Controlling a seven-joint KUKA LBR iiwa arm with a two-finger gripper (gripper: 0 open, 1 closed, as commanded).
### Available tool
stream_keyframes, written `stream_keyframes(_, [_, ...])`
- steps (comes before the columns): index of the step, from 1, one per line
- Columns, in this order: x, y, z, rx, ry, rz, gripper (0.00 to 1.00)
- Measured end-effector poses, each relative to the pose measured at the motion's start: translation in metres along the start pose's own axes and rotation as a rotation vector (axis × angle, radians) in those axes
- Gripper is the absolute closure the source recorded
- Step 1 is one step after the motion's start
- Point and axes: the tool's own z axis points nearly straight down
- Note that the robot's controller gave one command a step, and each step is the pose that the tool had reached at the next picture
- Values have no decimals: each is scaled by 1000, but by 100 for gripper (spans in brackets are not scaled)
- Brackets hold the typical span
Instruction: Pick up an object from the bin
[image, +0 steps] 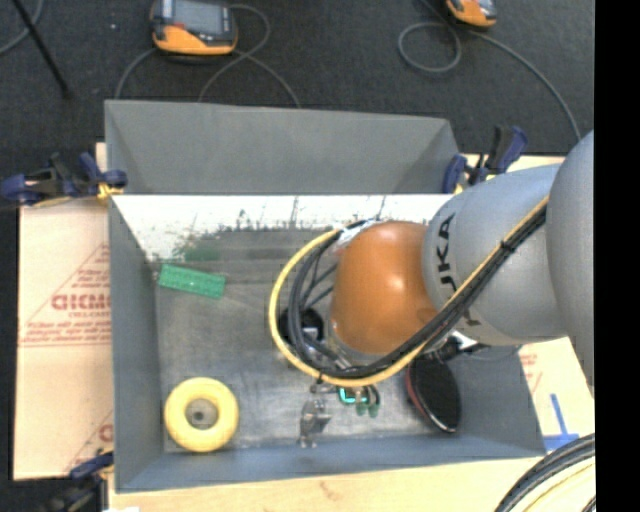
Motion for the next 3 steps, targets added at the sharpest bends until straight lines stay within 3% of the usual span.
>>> stream_keyframes(1, [-2, 0, -4, -1, -8, 3, 0])
stream_keyframes(2, [-14, -53, 46, 0, -14, -21, 0])
stream_keyframes(3, [-13, -82, 69, 0, -11, 25, 0])
